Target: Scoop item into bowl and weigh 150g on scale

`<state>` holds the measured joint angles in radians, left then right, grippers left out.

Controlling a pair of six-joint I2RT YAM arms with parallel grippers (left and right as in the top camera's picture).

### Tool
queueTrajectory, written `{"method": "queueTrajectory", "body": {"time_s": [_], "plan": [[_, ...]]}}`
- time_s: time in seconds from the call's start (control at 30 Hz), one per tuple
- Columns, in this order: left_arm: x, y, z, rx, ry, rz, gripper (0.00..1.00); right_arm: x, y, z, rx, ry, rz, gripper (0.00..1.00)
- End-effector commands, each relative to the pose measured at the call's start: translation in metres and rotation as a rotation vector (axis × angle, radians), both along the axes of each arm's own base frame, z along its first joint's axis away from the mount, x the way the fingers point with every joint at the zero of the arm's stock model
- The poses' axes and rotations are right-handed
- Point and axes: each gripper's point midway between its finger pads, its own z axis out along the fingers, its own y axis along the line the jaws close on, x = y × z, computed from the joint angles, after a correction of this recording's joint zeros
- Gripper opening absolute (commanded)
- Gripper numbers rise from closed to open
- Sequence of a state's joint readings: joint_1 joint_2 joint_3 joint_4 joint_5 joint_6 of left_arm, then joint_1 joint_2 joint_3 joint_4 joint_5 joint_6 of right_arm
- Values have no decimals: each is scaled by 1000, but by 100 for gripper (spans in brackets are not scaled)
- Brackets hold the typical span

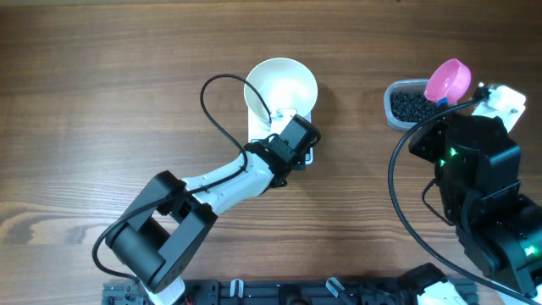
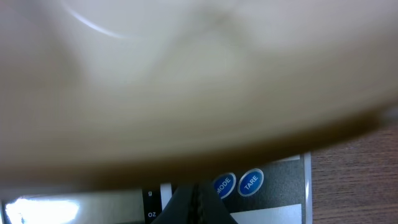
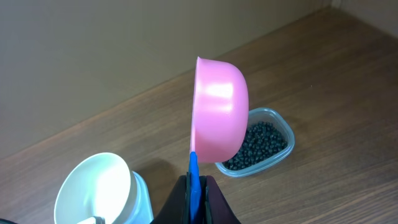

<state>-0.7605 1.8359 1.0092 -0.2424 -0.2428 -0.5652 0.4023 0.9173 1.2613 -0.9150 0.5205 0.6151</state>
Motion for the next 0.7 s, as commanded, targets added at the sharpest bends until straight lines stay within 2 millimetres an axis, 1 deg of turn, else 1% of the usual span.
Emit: {"method": "queueTrajectory", "body": {"time_s": [0.0, 0.2, 0.3, 0.37, 0.4, 0.53, 0.6, 0.63, 0.67], "plan": [[-16, 16, -38, 93, 81, -6, 4, 0, 0, 10, 2, -23, 7, 4], [-14, 14, -36, 86, 71, -9, 4, 0, 7, 8, 24, -17, 42, 4], [-14, 13, -21, 68, 52, -10, 4, -2, 7, 10, 28, -23, 45, 4], [-9, 9, 8, 20, 2, -9, 4, -2, 6, 11, 29, -25, 45, 5], [-8, 7, 25, -7, -26, -9, 6, -2, 6, 10, 28, -24, 45, 4], [-9, 9, 85, -95, -119, -8, 17, -3, 6, 9, 28, -17, 44, 4], [-13, 13, 109, -126, -152, -8, 21, -3, 6, 9, 28, -17, 44, 4], [-16, 16, 123, -145, -171, -8, 23, -3, 6, 9, 28, -17, 44, 4], [-22, 22, 144, -171, -200, -7, 32, -3, 6, 9, 27, -17, 44, 4]]}}
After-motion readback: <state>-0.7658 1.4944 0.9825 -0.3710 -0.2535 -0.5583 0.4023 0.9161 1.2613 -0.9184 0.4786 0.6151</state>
